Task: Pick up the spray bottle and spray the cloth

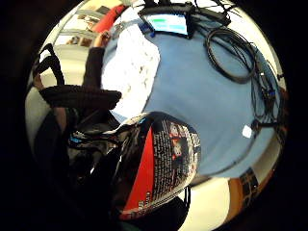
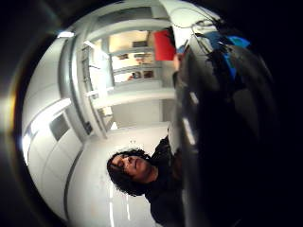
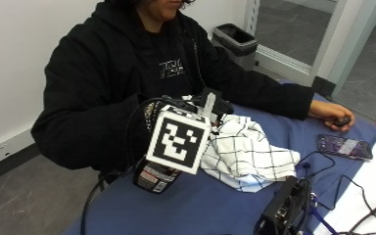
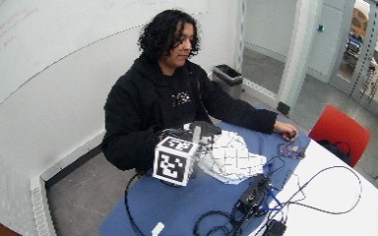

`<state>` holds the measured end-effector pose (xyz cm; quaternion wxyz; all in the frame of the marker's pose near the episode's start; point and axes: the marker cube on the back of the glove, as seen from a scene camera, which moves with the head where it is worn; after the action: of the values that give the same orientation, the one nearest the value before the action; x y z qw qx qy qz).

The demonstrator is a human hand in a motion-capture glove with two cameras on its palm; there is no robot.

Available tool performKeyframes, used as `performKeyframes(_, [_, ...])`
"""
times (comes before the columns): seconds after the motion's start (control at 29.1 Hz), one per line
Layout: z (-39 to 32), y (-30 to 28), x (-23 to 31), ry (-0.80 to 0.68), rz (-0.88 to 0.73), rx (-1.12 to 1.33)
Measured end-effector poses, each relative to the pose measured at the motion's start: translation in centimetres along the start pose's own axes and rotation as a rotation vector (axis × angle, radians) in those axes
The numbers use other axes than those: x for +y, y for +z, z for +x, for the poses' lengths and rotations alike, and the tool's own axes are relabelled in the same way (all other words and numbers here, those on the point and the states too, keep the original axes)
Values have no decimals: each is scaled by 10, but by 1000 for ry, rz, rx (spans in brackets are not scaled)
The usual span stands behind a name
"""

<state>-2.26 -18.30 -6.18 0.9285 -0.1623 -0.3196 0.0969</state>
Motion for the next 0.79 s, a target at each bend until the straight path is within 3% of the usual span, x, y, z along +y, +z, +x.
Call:
performKeyframes(0.45, [-15,44,-35,378,-465,310])
performKeyframes(0.79, [14,99,-52,561,-626,514])
